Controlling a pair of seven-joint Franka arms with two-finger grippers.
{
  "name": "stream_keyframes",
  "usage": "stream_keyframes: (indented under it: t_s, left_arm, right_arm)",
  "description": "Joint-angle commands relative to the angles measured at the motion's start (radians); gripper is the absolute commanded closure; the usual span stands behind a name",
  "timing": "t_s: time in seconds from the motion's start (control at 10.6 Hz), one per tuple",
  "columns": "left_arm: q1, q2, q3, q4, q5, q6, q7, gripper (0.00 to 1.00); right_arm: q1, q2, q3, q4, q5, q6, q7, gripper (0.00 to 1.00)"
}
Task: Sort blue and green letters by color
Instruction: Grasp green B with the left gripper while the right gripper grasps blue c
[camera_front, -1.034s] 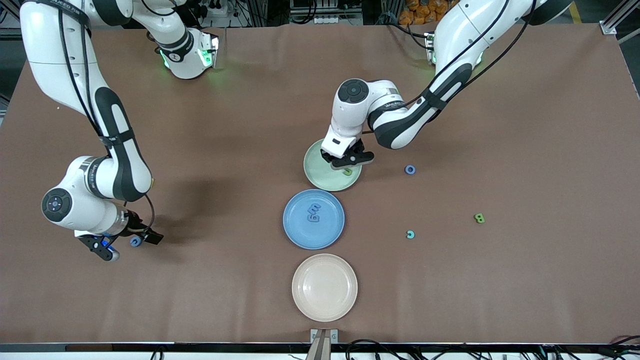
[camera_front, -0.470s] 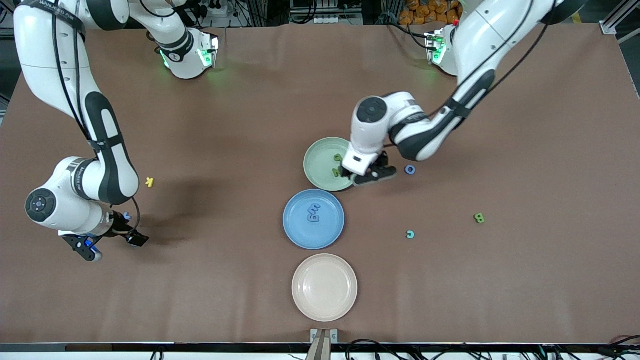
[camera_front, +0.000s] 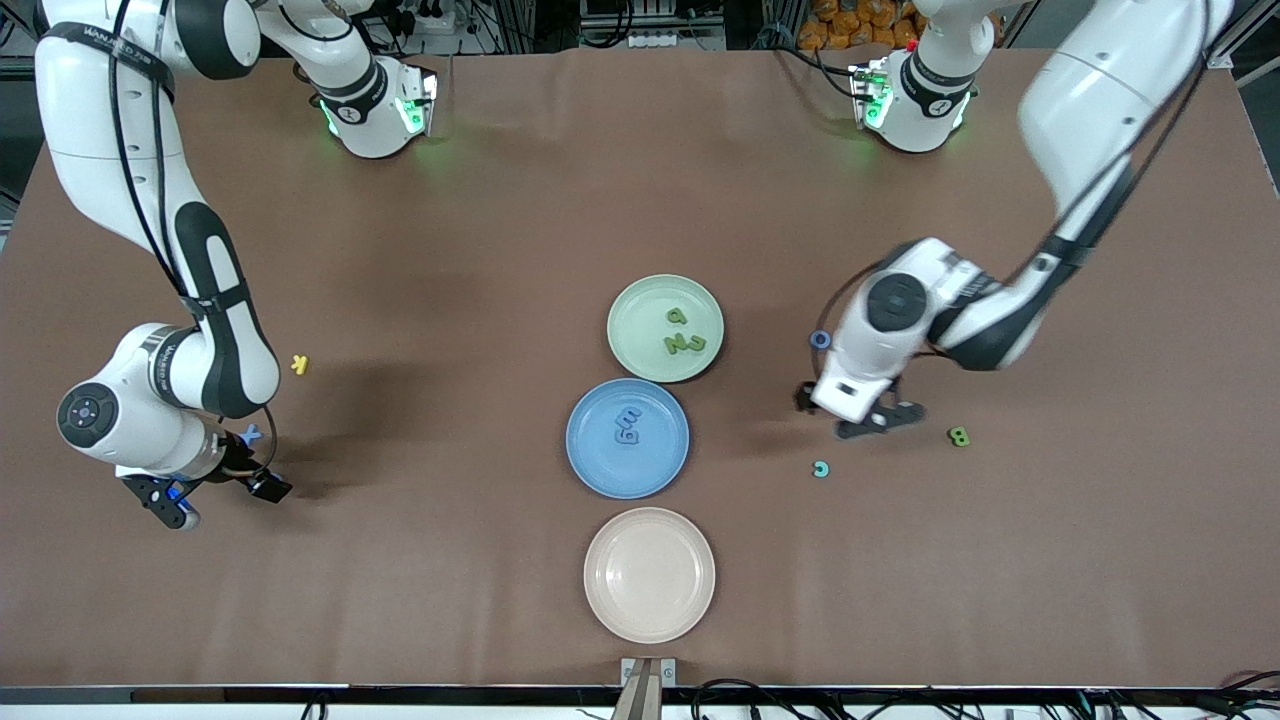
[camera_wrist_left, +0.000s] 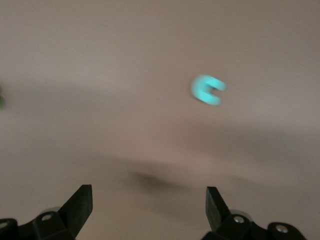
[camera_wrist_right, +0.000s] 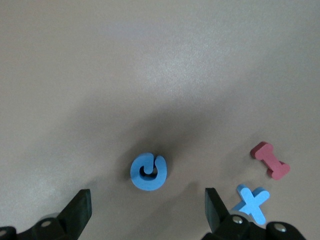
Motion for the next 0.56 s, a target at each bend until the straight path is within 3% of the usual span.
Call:
stream_keyframes:
  t_s: [0.0, 0.28, 0.38, 0.47]
  left_arm:
    - [0.185, -0.032, -0.026, -0.058, 0.020, -0.006, 0.265, 0.00]
    - [0.347, -0.020, -0.098, -0.072, 0.018, -0.004, 0.372, 0.00]
    - [0.363, -0.022, -0.098, -0.072, 0.018, -0.004, 0.383, 0.00]
    - [0.380, -0.017, -0.095, -0.071, 0.026, 0.002, 0.407, 0.00]
  right_arm:
    - [-0.010, 0.047, 0.004, 0.038, 0.008, 0.052, -0.005, 0.00]
    - [-0.010, 0.058, 0.001, 0.037, 0.008, 0.074, -0.005, 0.02]
    - [-0.010, 0.058, 0.001, 0.035, 0.008, 0.072, -0.015, 0.51]
    - [-0.010, 0.058, 0.001, 0.037, 0.011, 0.071, -0.018, 0.86]
